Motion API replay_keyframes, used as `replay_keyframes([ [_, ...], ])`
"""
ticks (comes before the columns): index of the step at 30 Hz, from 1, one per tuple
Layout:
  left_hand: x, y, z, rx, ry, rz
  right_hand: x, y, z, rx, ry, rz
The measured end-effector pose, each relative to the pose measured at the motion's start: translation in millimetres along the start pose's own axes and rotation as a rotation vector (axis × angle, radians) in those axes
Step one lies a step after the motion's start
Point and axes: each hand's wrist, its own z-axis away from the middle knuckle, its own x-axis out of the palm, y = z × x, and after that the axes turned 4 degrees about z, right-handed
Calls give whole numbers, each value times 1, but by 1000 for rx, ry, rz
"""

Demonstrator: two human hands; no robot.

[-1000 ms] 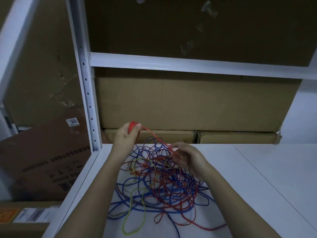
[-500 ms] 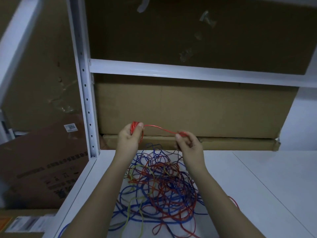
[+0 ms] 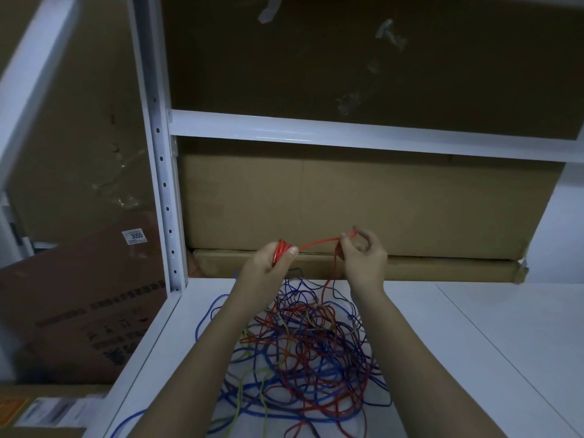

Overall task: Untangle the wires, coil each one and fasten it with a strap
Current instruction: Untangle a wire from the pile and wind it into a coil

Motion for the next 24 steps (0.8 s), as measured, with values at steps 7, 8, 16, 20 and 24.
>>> replay_keyframes([
  [7, -7, -8, -16, -268, -51, 215, -17, 3, -2, 51, -167, -130],
  [8, -7, -9, -17, -273, -11, 220, -18, 3, -3, 79, -201, -138],
  [16, -11, 1, -23, -235, 162, 474, -31, 8, -4, -3, -441, 231],
  [20, -13, 7, -25, -216, 153, 589, -22, 20, -5, -244, -308, 605],
  [24, -11, 19, -25, -174, 115, 605, -5, 10, -11, -149, -141, 418],
])
